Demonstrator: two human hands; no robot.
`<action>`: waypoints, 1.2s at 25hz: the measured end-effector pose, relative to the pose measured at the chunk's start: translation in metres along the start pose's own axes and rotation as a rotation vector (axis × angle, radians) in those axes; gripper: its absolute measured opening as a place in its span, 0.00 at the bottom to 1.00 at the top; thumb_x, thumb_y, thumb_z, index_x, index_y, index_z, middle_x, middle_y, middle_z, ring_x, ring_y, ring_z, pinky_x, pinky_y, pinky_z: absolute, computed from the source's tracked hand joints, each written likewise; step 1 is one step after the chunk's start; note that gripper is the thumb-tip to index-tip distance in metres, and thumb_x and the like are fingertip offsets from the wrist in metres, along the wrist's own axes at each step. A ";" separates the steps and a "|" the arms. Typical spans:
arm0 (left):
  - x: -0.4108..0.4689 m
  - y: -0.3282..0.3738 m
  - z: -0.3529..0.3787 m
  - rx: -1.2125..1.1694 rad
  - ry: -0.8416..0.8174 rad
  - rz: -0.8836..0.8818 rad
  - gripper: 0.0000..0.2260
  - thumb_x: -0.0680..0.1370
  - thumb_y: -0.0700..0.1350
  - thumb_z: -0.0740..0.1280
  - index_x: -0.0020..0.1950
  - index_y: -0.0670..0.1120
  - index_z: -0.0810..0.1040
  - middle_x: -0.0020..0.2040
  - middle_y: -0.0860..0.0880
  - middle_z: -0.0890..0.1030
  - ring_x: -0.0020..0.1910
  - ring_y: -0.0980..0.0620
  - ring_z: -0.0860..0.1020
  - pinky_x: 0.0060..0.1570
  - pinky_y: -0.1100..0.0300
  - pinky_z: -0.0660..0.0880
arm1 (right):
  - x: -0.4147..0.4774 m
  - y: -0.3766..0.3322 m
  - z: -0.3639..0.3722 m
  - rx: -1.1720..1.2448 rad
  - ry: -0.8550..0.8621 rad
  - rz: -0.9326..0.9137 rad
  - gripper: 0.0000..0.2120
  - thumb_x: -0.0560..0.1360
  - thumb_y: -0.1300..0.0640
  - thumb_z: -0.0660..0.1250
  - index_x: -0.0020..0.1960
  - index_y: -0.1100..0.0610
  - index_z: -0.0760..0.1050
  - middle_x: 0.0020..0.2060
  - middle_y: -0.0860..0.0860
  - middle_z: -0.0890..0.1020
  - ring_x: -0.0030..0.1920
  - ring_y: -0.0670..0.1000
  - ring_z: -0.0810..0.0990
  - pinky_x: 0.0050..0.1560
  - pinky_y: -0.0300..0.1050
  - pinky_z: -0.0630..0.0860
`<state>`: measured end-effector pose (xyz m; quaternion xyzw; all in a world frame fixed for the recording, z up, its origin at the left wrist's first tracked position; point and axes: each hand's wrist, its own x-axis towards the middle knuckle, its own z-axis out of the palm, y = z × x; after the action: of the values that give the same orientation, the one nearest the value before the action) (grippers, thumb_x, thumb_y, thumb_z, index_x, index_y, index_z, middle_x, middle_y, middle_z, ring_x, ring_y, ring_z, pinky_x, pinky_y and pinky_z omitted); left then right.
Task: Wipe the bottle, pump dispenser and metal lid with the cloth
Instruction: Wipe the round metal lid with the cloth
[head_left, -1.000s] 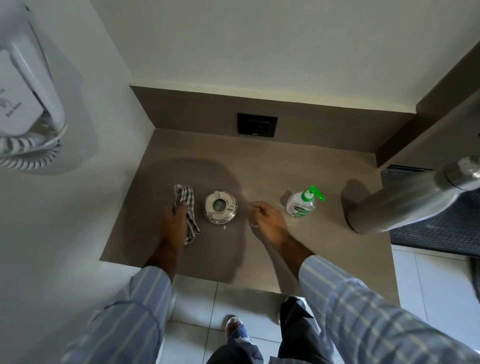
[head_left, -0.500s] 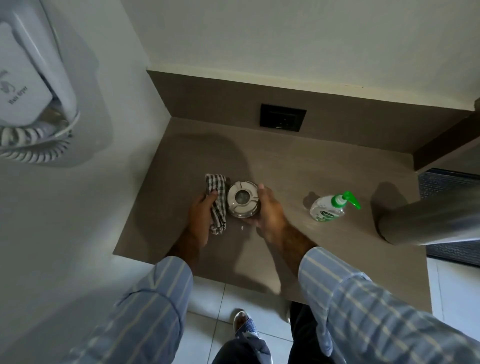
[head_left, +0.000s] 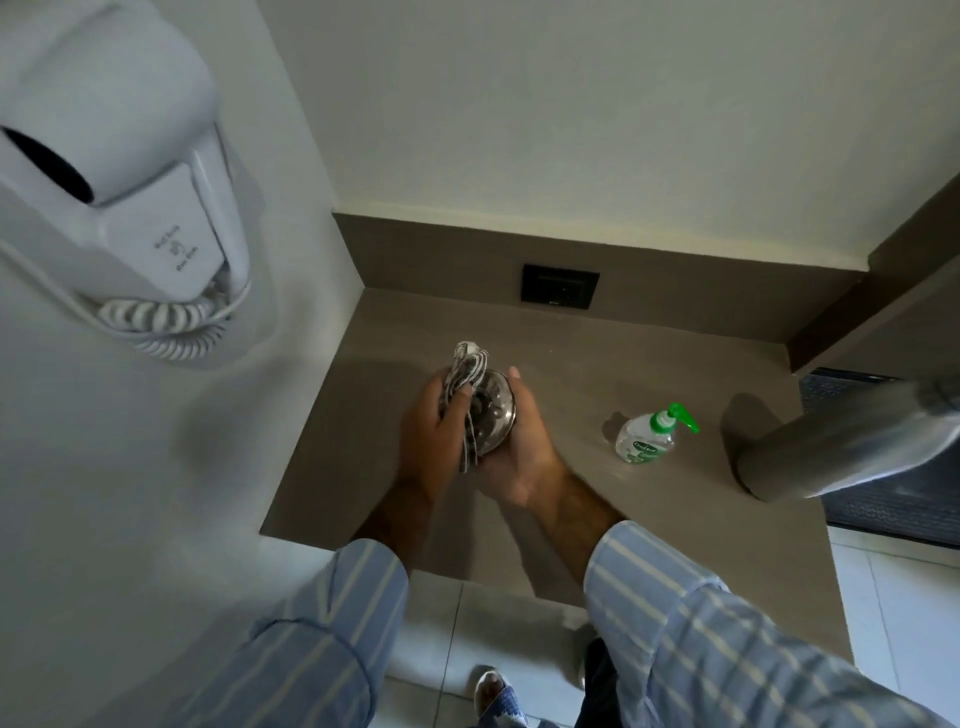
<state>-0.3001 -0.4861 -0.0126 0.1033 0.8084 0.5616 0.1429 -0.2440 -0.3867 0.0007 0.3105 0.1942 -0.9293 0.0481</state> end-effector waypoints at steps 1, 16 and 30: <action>0.000 0.012 -0.001 0.030 0.005 0.048 0.11 0.82 0.50 0.64 0.62 0.51 0.80 0.53 0.51 0.86 0.53 0.52 0.84 0.54 0.55 0.81 | -0.006 -0.001 0.013 -0.016 0.015 -0.034 0.36 0.81 0.33 0.56 0.74 0.60 0.76 0.71 0.62 0.79 0.72 0.58 0.76 0.79 0.57 0.65; -0.015 0.065 0.020 0.001 0.214 -0.154 0.14 0.84 0.46 0.60 0.56 0.39 0.82 0.50 0.39 0.86 0.51 0.38 0.84 0.52 0.46 0.80 | -0.030 -0.028 0.046 -0.268 0.046 -0.167 0.31 0.82 0.36 0.58 0.60 0.63 0.83 0.49 0.60 0.87 0.49 0.54 0.87 0.56 0.49 0.82; -0.015 0.061 0.053 -0.056 0.183 -0.160 0.14 0.84 0.54 0.59 0.60 0.51 0.82 0.51 0.51 0.86 0.53 0.51 0.84 0.52 0.58 0.80 | -0.014 -0.040 0.026 -0.254 0.042 -0.174 0.26 0.86 0.43 0.53 0.61 0.61 0.82 0.50 0.56 0.86 0.52 0.51 0.84 0.63 0.45 0.78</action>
<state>-0.2674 -0.4231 0.0292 -0.0174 0.8079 0.5777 0.1155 -0.2556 -0.3604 0.0419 0.3034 0.3373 -0.8912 0.0023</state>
